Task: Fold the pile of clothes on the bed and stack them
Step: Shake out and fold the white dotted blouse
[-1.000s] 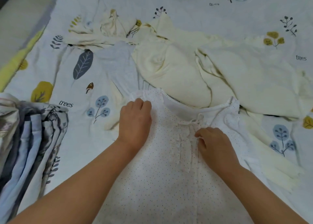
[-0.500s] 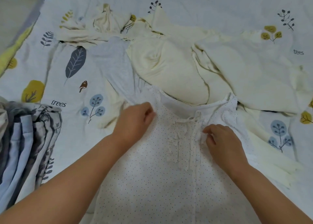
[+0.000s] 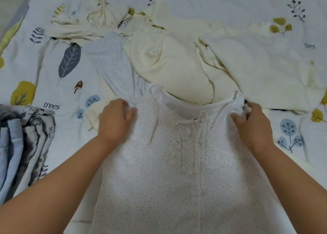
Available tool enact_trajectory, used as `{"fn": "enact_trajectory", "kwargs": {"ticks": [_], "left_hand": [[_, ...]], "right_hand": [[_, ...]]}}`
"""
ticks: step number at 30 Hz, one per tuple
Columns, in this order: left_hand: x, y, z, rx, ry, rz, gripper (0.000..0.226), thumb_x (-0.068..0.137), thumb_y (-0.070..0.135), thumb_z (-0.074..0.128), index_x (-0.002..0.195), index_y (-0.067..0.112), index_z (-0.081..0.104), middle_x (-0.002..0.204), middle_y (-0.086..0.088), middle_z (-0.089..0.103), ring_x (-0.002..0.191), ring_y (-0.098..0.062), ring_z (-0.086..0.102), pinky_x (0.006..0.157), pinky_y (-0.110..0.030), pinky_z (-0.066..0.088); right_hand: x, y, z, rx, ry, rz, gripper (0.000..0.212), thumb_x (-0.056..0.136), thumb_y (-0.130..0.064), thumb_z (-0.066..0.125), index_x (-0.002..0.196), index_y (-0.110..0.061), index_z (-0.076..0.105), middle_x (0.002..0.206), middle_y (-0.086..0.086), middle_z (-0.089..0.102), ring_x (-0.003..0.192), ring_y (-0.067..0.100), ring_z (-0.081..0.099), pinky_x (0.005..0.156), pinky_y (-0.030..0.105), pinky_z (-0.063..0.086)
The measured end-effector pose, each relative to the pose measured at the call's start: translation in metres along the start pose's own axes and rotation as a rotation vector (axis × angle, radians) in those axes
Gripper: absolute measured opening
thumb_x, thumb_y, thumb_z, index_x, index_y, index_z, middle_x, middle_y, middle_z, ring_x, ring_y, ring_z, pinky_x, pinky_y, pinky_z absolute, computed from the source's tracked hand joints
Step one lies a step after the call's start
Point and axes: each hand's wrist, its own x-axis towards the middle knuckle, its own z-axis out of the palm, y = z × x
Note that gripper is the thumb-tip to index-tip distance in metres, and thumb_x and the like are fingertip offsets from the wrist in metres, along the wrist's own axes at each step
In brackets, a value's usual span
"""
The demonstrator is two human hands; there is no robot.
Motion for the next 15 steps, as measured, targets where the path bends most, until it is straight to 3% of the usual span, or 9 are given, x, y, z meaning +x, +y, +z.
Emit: {"fn": "enact_trajectory", "kwargs": {"ticks": [2,4,6,8,10,12,13,15], "left_hand": [[0.006,0.015,0.005,-0.151,-0.156,-0.030,0.050,0.085,0.043,0.060,0.120,0.010,0.048,0.101,-0.003,0.057,0.097,-0.024,0.054,0.086,-0.038,0.044],[0.012,0.023,0.012,-0.112,-0.208,0.000,0.034,0.084,0.038,0.063,0.102,0.012,0.050,0.084,0.001,0.052,0.083,-0.021,0.051,0.066,-0.029,0.039],[0.021,0.027,0.013,-0.045,-0.107,0.013,0.026,0.089,0.029,0.057,0.076,0.011,0.045,0.064,0.002,0.042,0.070,-0.021,0.044,0.051,-0.026,0.025],[0.030,0.028,0.009,-0.049,0.037,-0.036,0.031,0.092,0.026,0.051,0.068,0.010,0.040,0.059,0.002,0.038,0.062,-0.020,0.039,0.049,-0.029,0.018],[0.034,0.034,0.008,-0.053,0.148,-0.079,0.029,0.093,0.025,0.048,0.069,0.011,0.040,0.062,0.000,0.042,0.063,-0.022,0.041,0.052,-0.030,0.019],[0.028,0.039,0.010,-0.050,0.253,-0.068,0.014,0.092,0.022,0.049,0.090,0.009,0.048,0.084,-0.010,0.056,0.077,-0.029,0.050,0.064,-0.031,0.031],[0.021,0.041,0.014,-0.032,0.304,-0.026,0.021,0.090,0.020,0.051,0.105,0.005,0.050,0.102,-0.016,0.056,0.091,-0.033,0.052,0.073,-0.035,0.035],[0.006,0.042,0.023,0.037,0.325,0.148,0.049,0.089,0.023,0.051,0.130,-0.001,0.041,0.132,-0.024,0.044,0.121,-0.038,0.043,0.095,-0.046,0.035]], "right_hand": [[0.006,-0.001,0.002,-0.001,-0.020,0.032,0.041,0.089,-0.031,0.060,0.119,-0.005,0.050,0.104,0.009,0.060,0.101,0.031,0.055,0.078,0.035,0.039],[0.013,0.001,0.003,-0.045,-0.021,-0.003,0.021,0.089,-0.028,0.057,0.082,-0.008,0.053,0.073,0.002,0.050,0.071,0.025,0.050,0.058,0.029,0.032],[0.022,0.001,0.001,-0.081,0.040,-0.049,0.033,0.091,-0.022,0.051,0.063,-0.012,0.037,0.060,0.000,0.039,0.054,0.016,0.035,0.049,0.029,0.021],[0.032,-0.002,-0.005,-0.061,0.150,-0.069,0.039,0.093,-0.021,0.049,0.060,-0.016,0.029,0.058,-0.001,0.034,0.052,0.013,0.029,0.047,0.030,0.018],[0.037,-0.007,-0.007,-0.018,0.211,-0.084,0.034,0.094,-0.021,0.047,0.065,-0.012,0.034,0.062,0.001,0.039,0.056,0.019,0.034,0.049,0.031,0.019],[0.036,-0.011,-0.002,-0.031,0.267,-0.104,0.013,0.094,-0.019,0.046,0.092,-0.006,0.050,0.087,0.012,0.054,0.079,0.028,0.047,0.062,0.034,0.033],[0.030,-0.011,0.003,-0.086,0.330,-0.132,0.023,0.092,-0.017,0.047,0.110,-0.003,0.050,0.105,0.018,0.054,0.095,0.033,0.048,0.076,0.038,0.037],[0.012,-0.010,0.015,-0.194,0.393,-0.255,0.047,0.089,-0.016,0.048,0.133,-0.001,0.039,0.131,0.026,0.042,0.120,0.040,0.040,0.098,0.047,0.033]]}}
